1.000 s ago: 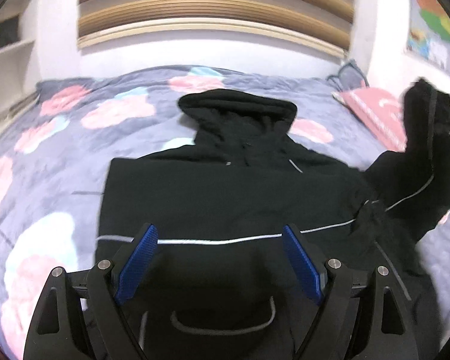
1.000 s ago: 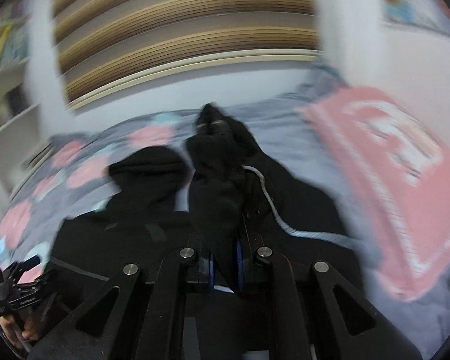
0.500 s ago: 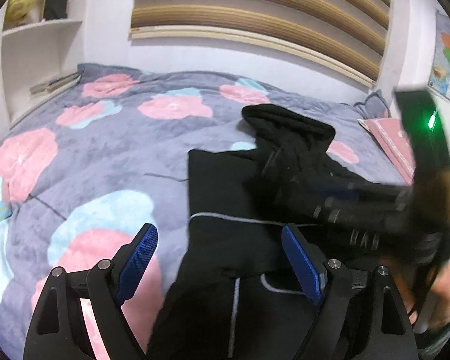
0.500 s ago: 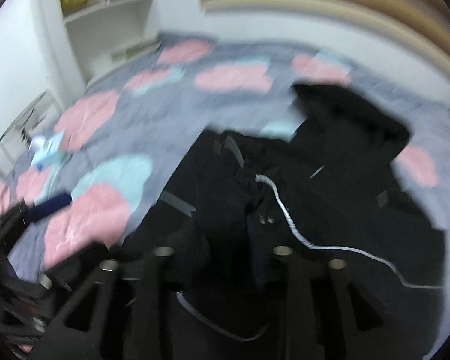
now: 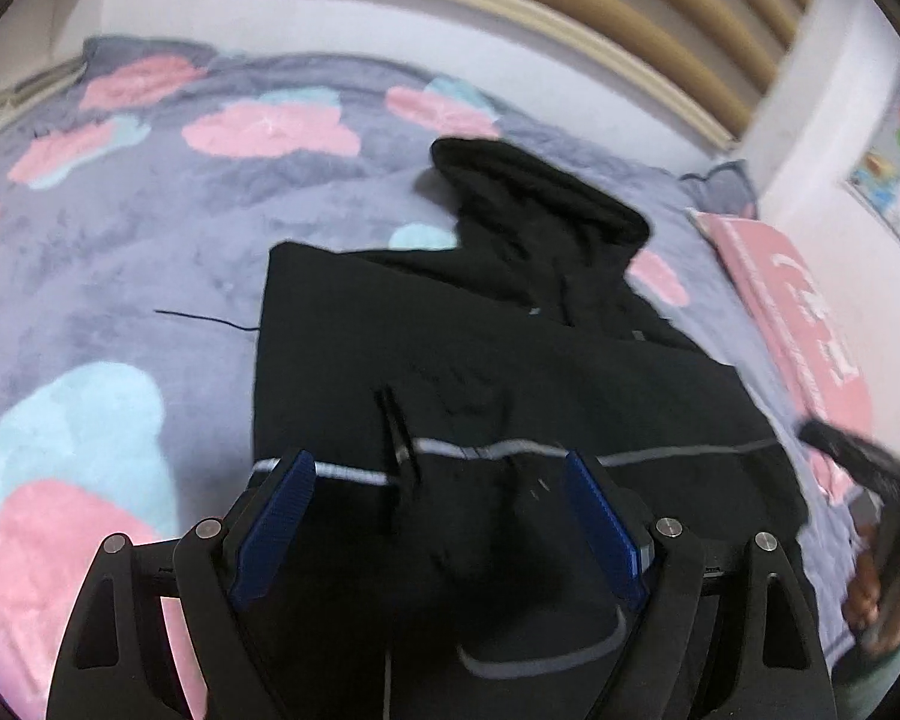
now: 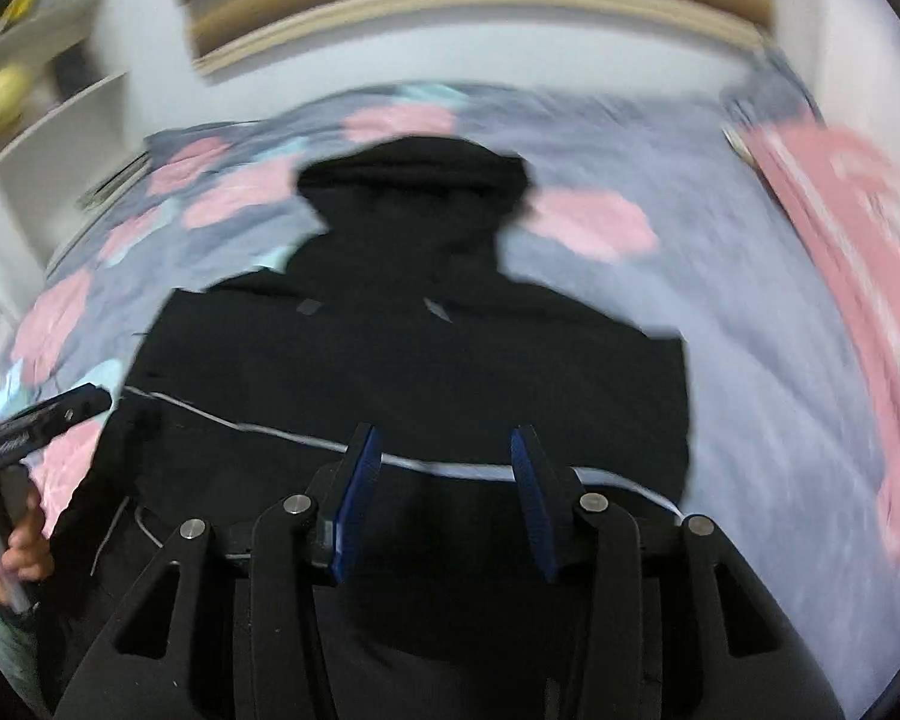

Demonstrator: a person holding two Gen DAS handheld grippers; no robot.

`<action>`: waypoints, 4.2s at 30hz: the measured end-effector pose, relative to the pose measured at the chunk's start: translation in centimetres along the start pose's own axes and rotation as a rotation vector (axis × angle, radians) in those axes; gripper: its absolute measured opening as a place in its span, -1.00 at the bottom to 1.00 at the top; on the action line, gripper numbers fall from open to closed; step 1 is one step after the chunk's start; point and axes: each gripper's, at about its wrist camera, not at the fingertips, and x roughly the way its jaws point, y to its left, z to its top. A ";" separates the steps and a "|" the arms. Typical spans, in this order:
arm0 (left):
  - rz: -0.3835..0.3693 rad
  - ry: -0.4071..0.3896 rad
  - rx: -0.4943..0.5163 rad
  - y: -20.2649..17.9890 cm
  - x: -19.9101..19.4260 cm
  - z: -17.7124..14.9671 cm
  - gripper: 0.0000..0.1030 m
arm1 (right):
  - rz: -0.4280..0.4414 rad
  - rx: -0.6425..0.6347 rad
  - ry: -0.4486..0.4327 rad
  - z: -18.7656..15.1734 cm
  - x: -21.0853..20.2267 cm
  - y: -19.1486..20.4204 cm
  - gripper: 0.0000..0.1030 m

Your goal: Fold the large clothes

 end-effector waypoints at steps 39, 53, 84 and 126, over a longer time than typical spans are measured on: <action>-0.002 0.125 0.104 -2.5 3.3 -2.0 0.24 | -0.067 -0.118 0.206 -4.5 6.2 2.8 0.25; -0.005 0.020 0.158 -3.5 -1.6 -2.9 0.24 | 0.011 -0.070 0.214 -4.7 5.1 2.0 0.28; -0.048 0.024 -0.075 -1.6 24.5 23.3 0.23 | 0.013 0.107 0.038 20.1 24.3 -6.4 0.06; -0.307 0.002 -0.054 0.6 23.0 25.7 0.43 | 0.179 0.068 0.054 22.8 24.2 -8.5 0.57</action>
